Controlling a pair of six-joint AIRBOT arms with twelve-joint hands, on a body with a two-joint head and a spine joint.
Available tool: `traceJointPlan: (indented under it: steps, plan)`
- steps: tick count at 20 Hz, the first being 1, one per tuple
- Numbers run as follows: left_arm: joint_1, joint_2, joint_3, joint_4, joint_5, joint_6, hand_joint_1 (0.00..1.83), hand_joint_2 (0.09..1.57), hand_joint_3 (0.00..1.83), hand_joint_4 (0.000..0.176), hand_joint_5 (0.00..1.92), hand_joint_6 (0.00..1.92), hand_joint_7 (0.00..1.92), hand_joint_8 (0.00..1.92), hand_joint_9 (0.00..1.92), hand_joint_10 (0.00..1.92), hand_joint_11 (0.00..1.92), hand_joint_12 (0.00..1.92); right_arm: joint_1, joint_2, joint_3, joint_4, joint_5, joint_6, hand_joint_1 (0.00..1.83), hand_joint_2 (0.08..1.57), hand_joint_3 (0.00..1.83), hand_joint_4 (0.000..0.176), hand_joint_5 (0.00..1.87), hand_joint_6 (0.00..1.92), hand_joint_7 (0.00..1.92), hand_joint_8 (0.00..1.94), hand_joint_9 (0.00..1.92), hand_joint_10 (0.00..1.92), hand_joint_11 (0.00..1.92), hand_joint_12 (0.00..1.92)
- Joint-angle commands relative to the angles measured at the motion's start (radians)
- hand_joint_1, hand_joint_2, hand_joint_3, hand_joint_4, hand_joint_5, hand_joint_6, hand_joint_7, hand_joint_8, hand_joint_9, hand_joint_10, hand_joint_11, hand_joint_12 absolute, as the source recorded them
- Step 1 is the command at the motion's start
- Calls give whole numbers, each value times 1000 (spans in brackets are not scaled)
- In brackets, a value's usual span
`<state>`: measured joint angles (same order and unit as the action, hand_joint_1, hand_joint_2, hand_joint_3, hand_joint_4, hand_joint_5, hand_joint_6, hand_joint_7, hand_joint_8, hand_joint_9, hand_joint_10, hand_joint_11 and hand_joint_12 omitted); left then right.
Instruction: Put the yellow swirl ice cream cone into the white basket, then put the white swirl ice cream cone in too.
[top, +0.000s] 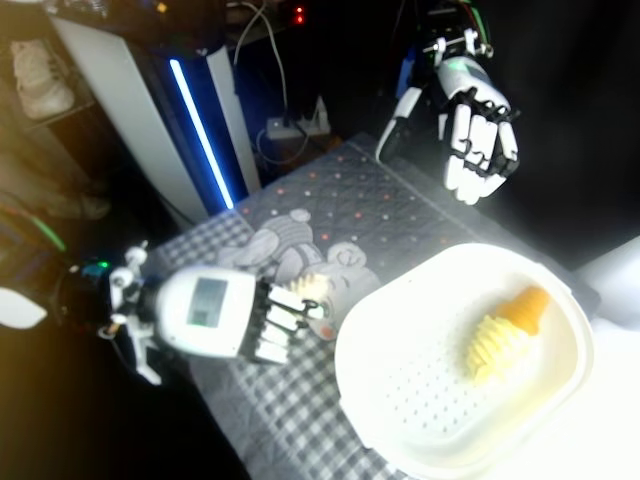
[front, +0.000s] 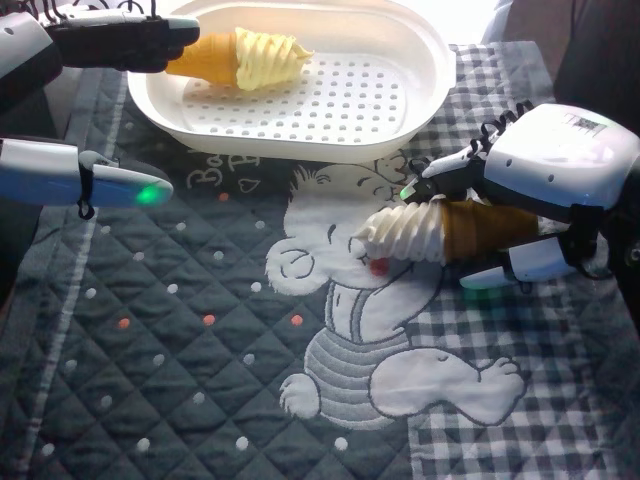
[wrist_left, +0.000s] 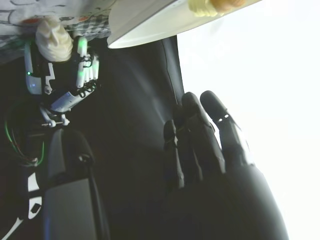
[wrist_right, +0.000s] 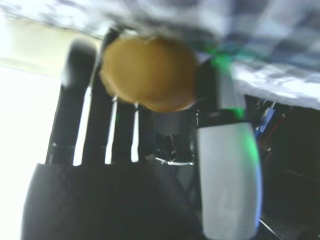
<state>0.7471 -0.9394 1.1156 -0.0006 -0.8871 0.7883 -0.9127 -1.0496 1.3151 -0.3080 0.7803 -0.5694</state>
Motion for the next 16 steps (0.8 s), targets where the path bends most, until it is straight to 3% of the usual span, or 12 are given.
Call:
traceJointPlan:
  steps: [1,2,3,5,6,8,9,10,11,12,14,16]
  plan:
    - [-3,-4,2,-22,-129,-7,834,876,5,41,407,0,521,0,604,13,161,1220,13,-1,11,11,47,-7,1263,1135,0,0,983,713,958,1301,1121,1435,1139,1700]
    - [4,-4,2,-27,-132,-8,827,881,3,33,405,0,515,0,593,7,166,1186,18,1,16,12,52,-5,1203,1087,0,0,1060,785,942,1471,1150,1824,1251,1877]
    - [9,-4,2,-31,-134,-9,839,881,2,22,411,2,520,3,601,10,174,1181,19,3,20,12,63,4,1187,1078,0,0,1070,809,918,1682,1176,1902,1314,1912]
    - [18,-5,2,-40,-139,-10,871,870,0,16,423,2,531,3,611,10,183,1156,23,15,44,13,118,90,1181,1071,0,0,1085,799,930,1829,1157,1920,1285,1921]
    - [20,-5,1,-42,-144,-10,890,859,0,14,436,5,541,5,613,10,180,1153,24,23,54,22,150,136,1244,1124,0,0,1016,722,937,1431,952,1534,887,1798]
    - [23,-5,-1,-45,-156,-10,878,852,0,17,446,4,541,1,612,6,169,1178,38,43,59,95,248,155,1284,1079,0,0,1088,571,1084,1074,1034,1051,883,1402]
    - [28,-2,-5,-47,-166,-11,871,851,0,18,446,2,539,0,607,3,148,1210,114,46,61,82,254,149,1368,1081,3,0,1022,675,1087,900,973,1176,839,1258]
    - [44,9,-15,-57,-186,-15,867,853,0,24,434,1,531,0,596,2,128,1245,174,40,68,63,248,136,1289,1059,0,0,1066,691,1171,801,1072,752,691,1111]
    - [66,18,-23,-70,-206,-20,880,851,0,20,436,2,537,3,598,3,121,1253,241,22,80,49,235,112,1282,1057,0,0,1105,593,1156,882,1121,700,725,1287]
    - [80,21,-26,-80,-219,-28,897,840,0,29,462,4,556,5,610,7,100,1304,303,0,95,40,216,79,1270,1050,1,0,1101,657,1184,789,1163,683,882,1253]
    - [83,15,-21,-83,-222,-34,907,838,0,17,478,3,560,3,619,9,94,1337,393,-68,151,37,158,29,1261,1041,0,0,1085,759,1260,564,1227,576,950,1136]
    - [75,4,-16,-78,-219,-34,896,840,0,25,479,1,560,1,609,4,61,1367,454,-179,258,29,27,15,1269,1020,0,5,1133,742,1350,326,1224,928,1016,1424]
